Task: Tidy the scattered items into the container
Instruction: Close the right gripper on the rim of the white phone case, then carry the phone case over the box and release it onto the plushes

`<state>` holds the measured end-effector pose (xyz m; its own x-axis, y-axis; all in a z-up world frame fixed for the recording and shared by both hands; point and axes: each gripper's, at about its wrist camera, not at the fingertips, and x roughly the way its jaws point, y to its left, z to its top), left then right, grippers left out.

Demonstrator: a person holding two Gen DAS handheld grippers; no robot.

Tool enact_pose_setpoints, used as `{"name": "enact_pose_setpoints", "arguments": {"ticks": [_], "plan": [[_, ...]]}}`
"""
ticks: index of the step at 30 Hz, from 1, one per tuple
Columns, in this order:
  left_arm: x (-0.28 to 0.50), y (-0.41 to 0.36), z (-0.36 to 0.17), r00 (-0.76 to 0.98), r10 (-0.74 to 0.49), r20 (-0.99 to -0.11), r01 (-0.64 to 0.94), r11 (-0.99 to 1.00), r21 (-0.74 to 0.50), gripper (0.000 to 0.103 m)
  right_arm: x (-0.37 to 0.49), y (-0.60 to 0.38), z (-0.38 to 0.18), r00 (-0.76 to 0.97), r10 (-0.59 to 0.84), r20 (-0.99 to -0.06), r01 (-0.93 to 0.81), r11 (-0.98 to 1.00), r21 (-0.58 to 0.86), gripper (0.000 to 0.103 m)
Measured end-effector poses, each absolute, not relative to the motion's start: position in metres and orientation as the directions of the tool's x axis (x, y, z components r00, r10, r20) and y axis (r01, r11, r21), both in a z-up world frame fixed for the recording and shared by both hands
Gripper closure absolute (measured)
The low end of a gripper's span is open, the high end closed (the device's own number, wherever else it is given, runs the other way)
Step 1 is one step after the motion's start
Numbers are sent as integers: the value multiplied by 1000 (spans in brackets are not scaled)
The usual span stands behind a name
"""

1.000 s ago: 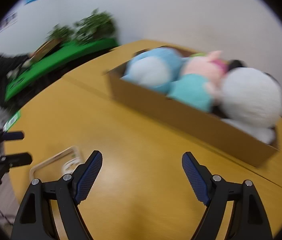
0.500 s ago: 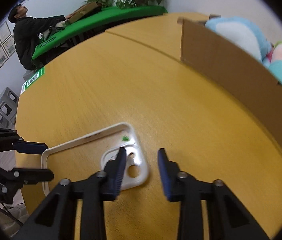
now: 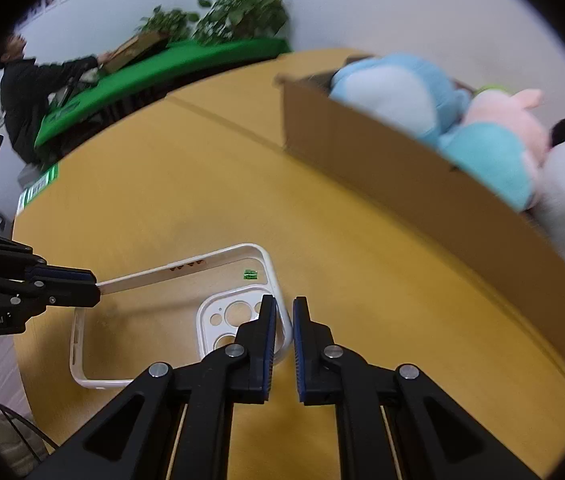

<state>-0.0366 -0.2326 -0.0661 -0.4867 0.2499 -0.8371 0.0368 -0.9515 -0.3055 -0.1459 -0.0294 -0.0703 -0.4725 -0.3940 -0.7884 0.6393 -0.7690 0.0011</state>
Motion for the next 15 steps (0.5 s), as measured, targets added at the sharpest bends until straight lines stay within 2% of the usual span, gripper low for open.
{"name": "enact_pose_setpoints", "arguments": {"ticks": [9, 15], "plan": [[-165, -185, 61, -652, 316, -689, -230, -949, -217, 93, -229, 32, 51, -743, -311, -593, 470, -873, -131, 96], [-275, -153, 108, -674, 355, -648, -338, -928, -156, 93, -317, 65, 99, -815, -217, -537, 347, -925, -153, 96]]}}
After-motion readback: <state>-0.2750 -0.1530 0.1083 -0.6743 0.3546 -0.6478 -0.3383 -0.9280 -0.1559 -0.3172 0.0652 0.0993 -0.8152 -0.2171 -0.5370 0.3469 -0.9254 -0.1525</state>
